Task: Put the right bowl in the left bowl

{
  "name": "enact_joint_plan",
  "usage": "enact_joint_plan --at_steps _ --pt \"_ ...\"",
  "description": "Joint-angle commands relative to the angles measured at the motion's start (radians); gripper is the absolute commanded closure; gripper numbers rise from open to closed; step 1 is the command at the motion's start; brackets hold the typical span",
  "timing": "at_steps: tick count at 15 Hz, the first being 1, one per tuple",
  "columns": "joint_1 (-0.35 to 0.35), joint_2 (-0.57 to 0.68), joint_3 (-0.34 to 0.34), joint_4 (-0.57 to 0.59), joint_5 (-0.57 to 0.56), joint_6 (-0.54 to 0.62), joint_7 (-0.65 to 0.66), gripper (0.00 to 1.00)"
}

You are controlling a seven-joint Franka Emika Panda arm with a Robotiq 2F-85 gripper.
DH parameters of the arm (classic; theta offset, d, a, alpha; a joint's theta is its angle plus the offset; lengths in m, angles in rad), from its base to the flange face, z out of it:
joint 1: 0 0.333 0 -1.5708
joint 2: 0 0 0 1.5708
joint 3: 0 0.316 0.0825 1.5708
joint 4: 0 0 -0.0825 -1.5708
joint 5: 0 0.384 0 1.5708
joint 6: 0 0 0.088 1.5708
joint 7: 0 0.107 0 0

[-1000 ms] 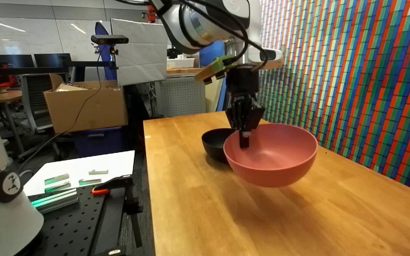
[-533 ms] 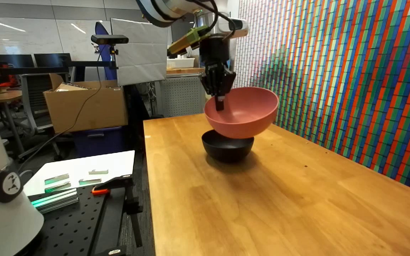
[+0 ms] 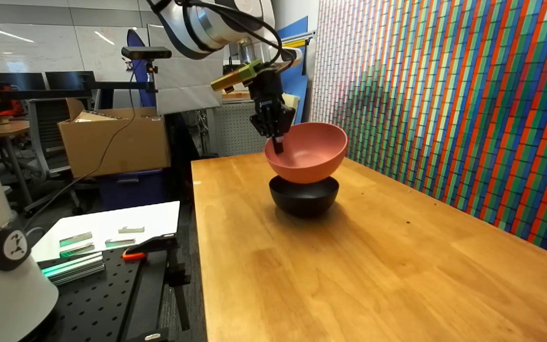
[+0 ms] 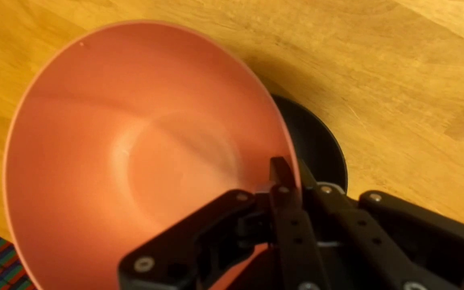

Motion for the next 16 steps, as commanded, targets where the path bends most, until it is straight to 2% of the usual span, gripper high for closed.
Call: enact_joint_plan --at_steps 1,6,12,13,14,16 --pt "0.008 0.092 -0.008 0.040 -0.127 0.069 0.073 0.95" --pt "0.046 0.215 -0.030 0.115 -0.221 0.091 0.137 0.95" --pt "0.112 0.306 -0.051 0.190 -0.208 0.078 0.131 0.94" --pt "0.119 0.314 -0.054 0.196 -0.200 0.071 0.126 0.69" --pt "0.123 0.317 -0.056 0.197 -0.190 0.061 0.120 0.69" --pt "0.126 0.316 -0.065 0.192 -0.180 0.049 0.113 0.56"
